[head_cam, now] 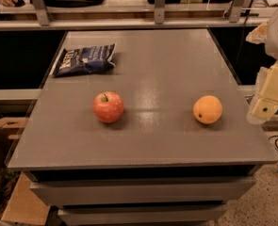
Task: Move apple near blue chip bag
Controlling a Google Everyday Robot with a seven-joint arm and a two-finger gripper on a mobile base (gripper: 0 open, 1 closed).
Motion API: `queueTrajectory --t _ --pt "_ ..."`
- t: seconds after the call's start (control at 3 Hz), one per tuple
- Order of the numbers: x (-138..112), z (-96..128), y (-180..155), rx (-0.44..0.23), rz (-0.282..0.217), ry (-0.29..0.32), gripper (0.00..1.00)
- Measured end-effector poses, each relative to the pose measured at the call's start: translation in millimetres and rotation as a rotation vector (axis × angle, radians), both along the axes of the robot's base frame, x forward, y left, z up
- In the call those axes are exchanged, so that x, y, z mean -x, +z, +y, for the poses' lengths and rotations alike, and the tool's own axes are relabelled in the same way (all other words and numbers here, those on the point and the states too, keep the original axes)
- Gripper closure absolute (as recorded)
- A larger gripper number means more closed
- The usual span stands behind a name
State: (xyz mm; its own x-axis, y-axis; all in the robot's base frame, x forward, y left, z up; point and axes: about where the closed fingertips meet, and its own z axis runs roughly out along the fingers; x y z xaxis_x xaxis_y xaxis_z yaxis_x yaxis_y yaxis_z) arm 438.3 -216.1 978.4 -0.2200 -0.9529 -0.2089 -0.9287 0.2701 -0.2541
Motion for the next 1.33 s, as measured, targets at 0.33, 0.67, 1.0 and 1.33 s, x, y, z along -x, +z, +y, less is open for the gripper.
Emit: queueTrajectory --t 0.33,0.67,1.0,1.33 --pt "0.0 0.0 0.0 0.0 0.0 0.0 0.0" --pt "-5.9 16.3 4.9 0.002 -0.015 0.056 0.0" --pt "-16.5 57.6 -2.3 -0.017 -0.013 0.161 0.0" --pt "-22.0 102.3 -19.3 -0.078 -0.007 0.22 0.0"
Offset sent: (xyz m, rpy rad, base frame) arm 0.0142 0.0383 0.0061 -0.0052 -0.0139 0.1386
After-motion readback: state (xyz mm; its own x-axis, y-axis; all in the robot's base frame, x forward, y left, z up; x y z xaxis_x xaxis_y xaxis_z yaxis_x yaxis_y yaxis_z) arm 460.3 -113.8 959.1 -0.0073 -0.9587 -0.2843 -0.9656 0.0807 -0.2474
